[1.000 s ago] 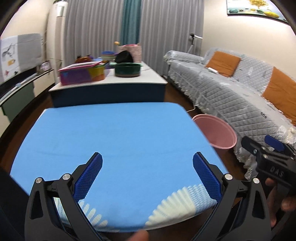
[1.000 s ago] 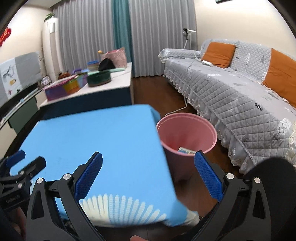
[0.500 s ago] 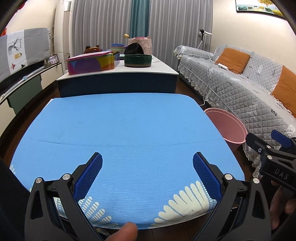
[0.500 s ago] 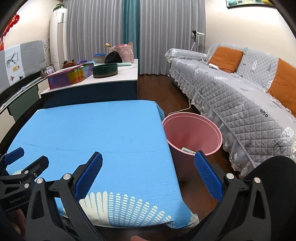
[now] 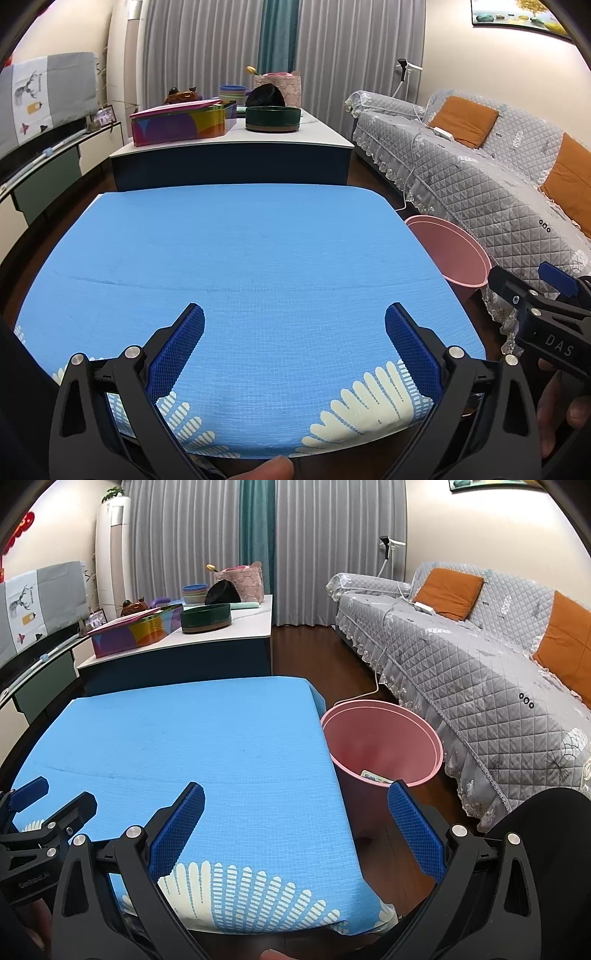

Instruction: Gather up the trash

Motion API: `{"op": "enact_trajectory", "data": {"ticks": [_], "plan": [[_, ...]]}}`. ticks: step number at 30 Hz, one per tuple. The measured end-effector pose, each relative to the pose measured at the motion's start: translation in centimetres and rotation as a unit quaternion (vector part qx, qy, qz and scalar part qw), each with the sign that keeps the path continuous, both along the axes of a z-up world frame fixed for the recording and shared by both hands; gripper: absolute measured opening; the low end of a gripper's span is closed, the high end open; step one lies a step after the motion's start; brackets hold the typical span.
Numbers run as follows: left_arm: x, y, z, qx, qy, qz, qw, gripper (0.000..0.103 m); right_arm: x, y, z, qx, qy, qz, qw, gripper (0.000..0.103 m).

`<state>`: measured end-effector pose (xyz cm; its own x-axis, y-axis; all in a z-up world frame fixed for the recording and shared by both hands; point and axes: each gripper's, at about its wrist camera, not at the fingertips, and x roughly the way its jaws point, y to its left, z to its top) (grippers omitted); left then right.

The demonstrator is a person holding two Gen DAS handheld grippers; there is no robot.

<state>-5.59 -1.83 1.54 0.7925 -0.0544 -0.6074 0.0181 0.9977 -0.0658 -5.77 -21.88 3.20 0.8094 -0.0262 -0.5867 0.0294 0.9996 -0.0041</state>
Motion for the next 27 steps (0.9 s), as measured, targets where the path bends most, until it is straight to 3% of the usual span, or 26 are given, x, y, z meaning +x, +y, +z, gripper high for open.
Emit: {"op": "enact_trajectory", "data": {"ticks": [27], "plan": [[0.07, -0.20, 0.15, -0.001, -0.001, 0.000, 1.0000, 0.095, 0.05, 0.02, 0.04, 0.000, 0.000, -0.001, 1.000, 0.098]]}}
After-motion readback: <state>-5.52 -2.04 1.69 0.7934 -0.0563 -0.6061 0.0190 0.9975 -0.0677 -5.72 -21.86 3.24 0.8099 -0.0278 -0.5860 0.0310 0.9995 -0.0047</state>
